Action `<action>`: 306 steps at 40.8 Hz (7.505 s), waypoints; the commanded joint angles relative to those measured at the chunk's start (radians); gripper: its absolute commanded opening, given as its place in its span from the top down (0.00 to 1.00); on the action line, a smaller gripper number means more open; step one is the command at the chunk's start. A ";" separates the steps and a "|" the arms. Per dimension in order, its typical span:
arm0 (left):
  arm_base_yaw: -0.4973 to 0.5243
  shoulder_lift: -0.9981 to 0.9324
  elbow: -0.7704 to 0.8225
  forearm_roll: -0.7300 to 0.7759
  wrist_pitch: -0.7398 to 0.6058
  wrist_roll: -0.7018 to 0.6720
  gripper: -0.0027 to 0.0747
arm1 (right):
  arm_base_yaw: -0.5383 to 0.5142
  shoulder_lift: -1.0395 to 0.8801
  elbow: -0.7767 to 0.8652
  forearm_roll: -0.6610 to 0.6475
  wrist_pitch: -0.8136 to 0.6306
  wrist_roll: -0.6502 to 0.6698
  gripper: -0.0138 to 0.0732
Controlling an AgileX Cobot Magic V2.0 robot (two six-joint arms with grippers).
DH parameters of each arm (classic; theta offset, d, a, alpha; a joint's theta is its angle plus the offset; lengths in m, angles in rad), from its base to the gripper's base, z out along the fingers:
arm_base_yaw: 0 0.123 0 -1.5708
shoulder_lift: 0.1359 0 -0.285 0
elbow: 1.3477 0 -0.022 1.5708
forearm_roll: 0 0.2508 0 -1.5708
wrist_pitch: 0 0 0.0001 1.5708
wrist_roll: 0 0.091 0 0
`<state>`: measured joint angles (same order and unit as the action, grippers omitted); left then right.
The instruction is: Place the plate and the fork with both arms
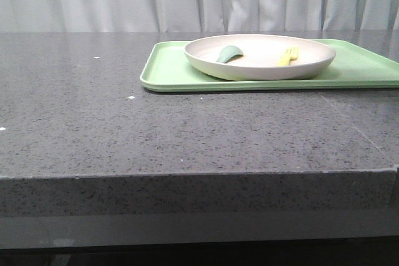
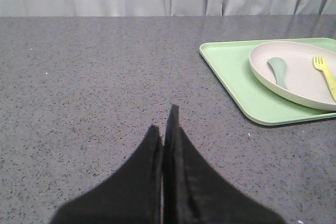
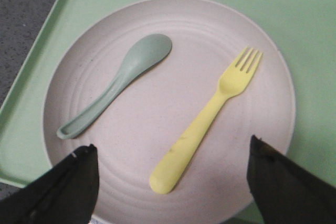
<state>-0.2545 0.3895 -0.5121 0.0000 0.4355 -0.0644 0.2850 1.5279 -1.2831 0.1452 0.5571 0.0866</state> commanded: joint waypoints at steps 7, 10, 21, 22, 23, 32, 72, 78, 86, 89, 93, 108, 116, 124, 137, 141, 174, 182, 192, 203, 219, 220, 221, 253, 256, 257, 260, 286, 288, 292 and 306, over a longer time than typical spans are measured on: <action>-0.001 0.005 -0.026 0.000 -0.086 -0.010 0.99 | -0.002 0.175 -0.238 -0.035 0.100 0.095 0.15; -0.001 0.005 -0.026 0.000 -0.086 -0.010 0.99 | -0.004 0.223 -0.284 -0.100 0.144 0.170 0.15; -0.001 0.005 -0.026 0.000 -0.086 -0.010 0.99 | -0.004 0.330 -0.375 -0.213 0.193 0.311 0.15; -0.001 0.005 -0.026 0.000 -0.086 -0.010 0.99 | -0.004 0.336 -0.378 -0.211 0.193 0.311 0.15; -0.001 0.005 -0.026 0.000 -0.086 -0.010 0.99 | -0.004 0.341 -0.380 -0.210 0.192 0.311 0.15; -0.001 0.005 -0.026 0.000 -0.086 -0.010 0.99 | -0.003 0.378 -0.390 -0.207 0.196 0.311 0.15; -0.001 0.005 -0.026 0.000 -0.086 -0.010 0.99 | -0.003 0.364 -0.398 -0.207 0.199 0.311 0.81; -0.001 0.005 -0.026 0.000 -0.086 -0.010 0.99 | -0.005 0.324 -0.402 -0.210 0.180 0.311 0.81; -0.001 0.005 -0.026 0.000 -0.086 -0.010 0.99 | -0.047 0.289 -0.457 -0.225 0.203 0.310 0.81; -0.001 0.005 -0.026 0.000 -0.086 -0.010 0.99 | -0.074 0.289 -0.484 -0.225 0.223 0.297 0.81; -0.001 0.005 -0.026 0.000 -0.086 -0.010 0.99 | -0.110 0.289 -0.502 -0.225 0.240 0.246 0.81; -0.001 0.005 -0.026 0.000 -0.086 -0.010 0.99 | -0.221 0.351 -0.503 -0.225 0.247 0.147 0.81; -0.001 0.005 -0.026 0.000 -0.086 -0.010 0.99 | -0.221 0.397 -0.502 -0.225 0.249 0.106 0.81; -0.001 0.005 -0.026 0.000 -0.086 -0.010 0.99 | -0.225 0.417 -0.502 -0.225 0.253 0.106 0.81; -0.001 0.005 -0.026 0.000 -0.086 -0.010 0.99 | -0.225 0.451 -0.504 -0.225 0.294 0.106 0.62; -0.001 0.005 -0.026 0.000 -0.086 -0.010 0.99 | -0.225 0.434 -0.514 -0.225 0.295 0.106 0.51; -0.001 0.005 -0.026 0.000 -0.086 -0.010 0.99 | -0.219 0.044 -0.469 -0.225 0.421 0.106 0.98; -0.001 0.005 -0.026 0.000 -0.086 -0.010 0.99 | -0.219 -0.166 -0.196 -0.225 0.287 0.103 0.98; -0.001 0.005 -0.026 0.000 -0.086 -0.010 0.99 | -0.219 -0.465 0.190 -0.225 0.044 0.102 0.98; -0.001 0.005 -0.026 0.000 -0.086 -0.010 0.99 | -0.219 -0.743 0.566 -0.225 -0.200 0.102 0.98; -0.001 0.005 -0.026 0.000 -0.086 -0.010 0.99 | -0.219 -1.066 0.880 -0.227 -0.436 0.098 0.98; -0.001 0.005 -0.026 0.000 -0.086 -0.010 0.99 | -0.219 -1.073 0.880 -0.227 -0.436 0.098 0.98; -0.001 0.005 -0.026 0.000 -0.086 -0.010 0.99 | -0.219 -1.075 0.880 -0.227 -0.438 0.098 0.98; -0.001 0.005 -0.026 0.000 -0.088 -0.010 0.99 | -0.219 -1.080 0.880 -0.227 -0.439 0.098 0.98; -0.001 0.005 -0.026 0.000 -0.088 -0.010 0.99 | -0.219 -1.080 0.880 -0.227 -0.439 0.098 0.98; -0.001 0.005 -0.026 0.000 -0.088 -0.010 0.99 | -0.219 -1.080 0.880 -0.227 -0.439 0.098 0.98; -0.001 0.005 -0.026 0.000 -0.088 -0.010 0.99 | -0.219 -1.080 0.880 -0.227 -0.439 0.098 0.98; 0.001 -0.014 -0.003 0.018 -0.121 -0.010 0.99 | -0.219 -1.080 0.880 -0.227 -0.439 0.098 0.98; 0.015 -0.038 0.022 0.020 -0.143 -0.010 0.99 | -0.219 -1.080 0.880 -0.227 -0.439 0.098 0.98; 0.071 -0.112 0.085 0.022 -0.187 -0.010 0.99 | -0.219 -1.080 0.880 -0.227 -0.439 0.098 0.98; 0.259 -0.397 0.344 0.022 -0.272 -0.010 0.99 | -0.219 -1.080 0.880 -0.227 -0.439 0.098 0.98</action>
<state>-0.0151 0.0247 -0.1822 0.0208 0.2679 -0.0644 0.0663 0.4455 -0.3792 -0.0720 0.2014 0.1941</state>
